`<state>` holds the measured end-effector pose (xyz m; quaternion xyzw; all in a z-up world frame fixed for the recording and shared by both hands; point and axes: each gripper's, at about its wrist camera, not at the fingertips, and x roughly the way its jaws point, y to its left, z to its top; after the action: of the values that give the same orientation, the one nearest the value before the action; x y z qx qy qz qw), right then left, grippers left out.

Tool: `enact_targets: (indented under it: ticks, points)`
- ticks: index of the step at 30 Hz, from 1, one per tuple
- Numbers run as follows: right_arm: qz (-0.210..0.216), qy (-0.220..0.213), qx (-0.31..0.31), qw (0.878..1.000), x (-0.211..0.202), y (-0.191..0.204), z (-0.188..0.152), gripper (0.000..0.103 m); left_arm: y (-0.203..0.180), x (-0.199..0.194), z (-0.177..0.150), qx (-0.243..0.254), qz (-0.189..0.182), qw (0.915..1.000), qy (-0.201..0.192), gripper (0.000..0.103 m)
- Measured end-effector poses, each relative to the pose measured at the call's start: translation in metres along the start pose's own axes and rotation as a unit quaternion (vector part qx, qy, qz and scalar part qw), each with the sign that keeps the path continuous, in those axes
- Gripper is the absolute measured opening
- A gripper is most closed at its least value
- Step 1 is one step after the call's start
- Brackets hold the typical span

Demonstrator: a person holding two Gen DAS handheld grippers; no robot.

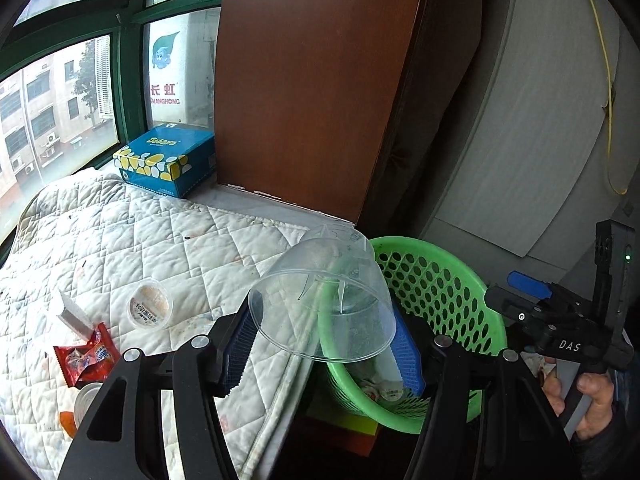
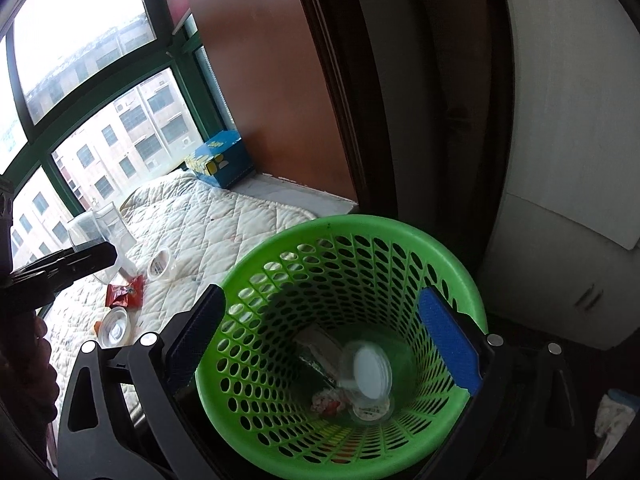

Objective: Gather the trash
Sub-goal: 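Open the right tool then the left tool over the green basket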

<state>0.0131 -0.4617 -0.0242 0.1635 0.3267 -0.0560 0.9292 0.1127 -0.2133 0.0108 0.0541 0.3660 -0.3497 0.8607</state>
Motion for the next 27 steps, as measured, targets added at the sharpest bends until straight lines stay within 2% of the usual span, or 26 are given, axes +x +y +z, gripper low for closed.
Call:
enact_targets:
  ticks: [11, 27]
  points:
    - [-0.006, -0.008, 0.002, 1.0, -0.01, -0.007, -0.001, 0.097, -0.022, 0.018, 0.001, 0.016, -0.019, 0.9996, 0.015, 0.059]
    - [-0.02, -0.019, 0.025, 0.999, -0.024, -0.028, -0.004, 0.097, -0.052, 0.065, -0.009, 0.019, -0.051, 0.9959, 0.072, 0.061]
